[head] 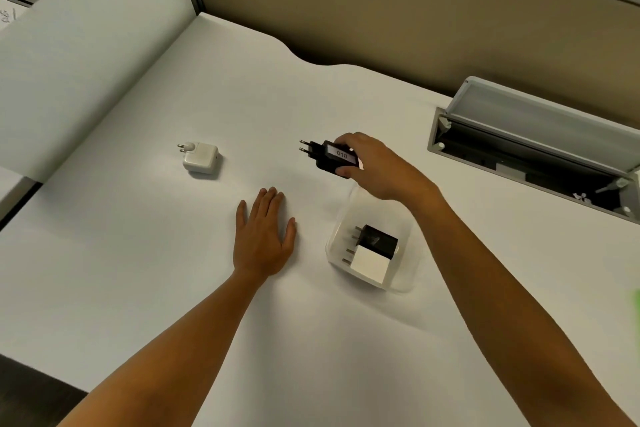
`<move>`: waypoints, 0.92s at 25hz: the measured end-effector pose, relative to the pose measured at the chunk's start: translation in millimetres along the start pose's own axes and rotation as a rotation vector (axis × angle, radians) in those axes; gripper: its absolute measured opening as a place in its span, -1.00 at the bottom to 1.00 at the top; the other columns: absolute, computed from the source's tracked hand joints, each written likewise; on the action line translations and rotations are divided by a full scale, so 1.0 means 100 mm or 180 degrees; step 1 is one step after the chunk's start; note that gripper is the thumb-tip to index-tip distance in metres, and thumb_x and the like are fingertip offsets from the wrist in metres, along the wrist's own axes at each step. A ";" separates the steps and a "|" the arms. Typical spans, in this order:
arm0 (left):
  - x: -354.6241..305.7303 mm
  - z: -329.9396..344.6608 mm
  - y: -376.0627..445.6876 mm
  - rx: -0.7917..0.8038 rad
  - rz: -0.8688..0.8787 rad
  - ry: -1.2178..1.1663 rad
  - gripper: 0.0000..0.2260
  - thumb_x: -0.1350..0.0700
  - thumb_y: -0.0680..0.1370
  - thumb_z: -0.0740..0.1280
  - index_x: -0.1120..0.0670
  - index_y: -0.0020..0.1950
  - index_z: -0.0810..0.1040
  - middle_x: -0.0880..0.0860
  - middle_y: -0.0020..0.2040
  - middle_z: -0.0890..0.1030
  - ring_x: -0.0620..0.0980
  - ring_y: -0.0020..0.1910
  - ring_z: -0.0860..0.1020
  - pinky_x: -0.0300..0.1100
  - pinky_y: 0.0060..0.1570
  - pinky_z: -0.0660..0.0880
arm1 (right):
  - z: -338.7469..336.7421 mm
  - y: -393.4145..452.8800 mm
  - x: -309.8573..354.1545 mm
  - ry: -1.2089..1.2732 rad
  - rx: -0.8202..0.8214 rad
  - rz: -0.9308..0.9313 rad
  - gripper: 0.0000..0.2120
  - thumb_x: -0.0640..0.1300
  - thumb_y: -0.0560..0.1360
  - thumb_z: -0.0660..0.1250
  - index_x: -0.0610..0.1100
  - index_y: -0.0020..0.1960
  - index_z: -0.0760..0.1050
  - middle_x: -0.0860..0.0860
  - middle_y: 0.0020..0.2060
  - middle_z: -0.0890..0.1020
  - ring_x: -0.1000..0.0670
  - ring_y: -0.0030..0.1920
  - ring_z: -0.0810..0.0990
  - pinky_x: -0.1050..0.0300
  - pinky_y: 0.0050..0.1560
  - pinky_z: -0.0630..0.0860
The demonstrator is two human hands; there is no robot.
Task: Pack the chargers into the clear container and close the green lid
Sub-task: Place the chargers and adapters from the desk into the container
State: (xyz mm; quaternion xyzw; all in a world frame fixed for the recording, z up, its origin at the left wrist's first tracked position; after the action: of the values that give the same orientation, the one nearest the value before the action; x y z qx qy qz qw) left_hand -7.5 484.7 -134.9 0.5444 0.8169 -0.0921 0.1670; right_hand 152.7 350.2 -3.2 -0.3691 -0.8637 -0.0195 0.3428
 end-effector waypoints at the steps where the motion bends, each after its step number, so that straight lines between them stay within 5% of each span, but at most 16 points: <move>1: 0.00 0.00 0.00 -0.0019 0.0020 0.0000 -0.45 -0.17 0.61 0.07 0.07 0.53 0.26 0.04 0.55 0.31 0.00 0.57 0.17 0.11 0.56 -0.02 | -0.05 -0.18 -0.05 0.0004 0.0060 0.0072 -0.61 -0.08 0.54 0.35 0.02 0.34 0.37 0.05 0.20 0.50 0.01 0.11 0.48 0.12 0.10 0.43; 5: 0.00 -0.01 -0.01 -0.0090 0.0039 0.0004 -0.45 -0.16 0.60 0.08 0.09 0.51 0.28 0.05 0.53 0.33 0.00 0.56 0.20 0.12 0.55 0.01 | -0.11 -0.79 -0.33 -0.0338 0.0027 0.0474 -0.60 -0.02 0.52 0.37 0.13 0.30 0.34 0.12 0.16 0.50 0.01 0.05 0.52 0.04 0.04 0.52; 9: -0.02 -0.03 -0.02 -0.0111 0.0053 0.0001 -0.46 -0.16 0.60 0.09 0.09 0.50 0.29 0.05 0.52 0.35 0.01 0.55 0.21 0.12 0.55 0.03 | 0.06 -0.96 -0.65 -0.1287 -0.0027 0.1037 -0.59 -0.02 0.54 0.33 0.00 0.36 0.34 -0.01 0.19 0.51 -0.11 0.03 0.58 0.02 -0.08 0.53; 16: -0.02 -0.02 -0.02 -0.0085 0.0073 -0.0027 -0.46 -0.15 0.60 0.09 0.09 0.51 0.28 0.06 0.53 0.34 0.02 0.56 0.21 0.12 0.55 0.01 | 0.41 -0.90 -0.76 -0.1576 0.0000 0.1156 -0.59 -0.11 0.57 0.29 -0.10 0.39 0.32 -0.06 0.25 0.49 -0.14 0.02 0.60 0.07 -0.21 0.43; 23: -0.02 -0.01 -0.02 -0.0098 0.0077 -0.0036 -0.47 -0.15 0.60 0.10 0.09 0.51 0.29 0.06 0.53 0.34 0.02 0.56 0.20 0.13 0.55 0.01 | 0.42 -0.90 -0.80 -0.1392 -0.0048 0.1194 -0.60 -0.29 0.49 0.31 -0.09 0.30 0.42 -0.06 0.18 0.55 -0.13 0.05 0.58 0.04 -0.08 0.53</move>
State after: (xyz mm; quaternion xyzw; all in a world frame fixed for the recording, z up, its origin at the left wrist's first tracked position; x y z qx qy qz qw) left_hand -8.5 482.8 -133.1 0.5510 0.8106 -0.0806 0.1812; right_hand 109.2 246.3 -63.8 -0.5203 -0.8336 0.1179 0.1433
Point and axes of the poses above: each hand's wrist, its own y-axis towards the middle knuckle, its own z-axis out of the palm, x = y × z, the point moved 8 cm from there along y, towards the middle knuckle
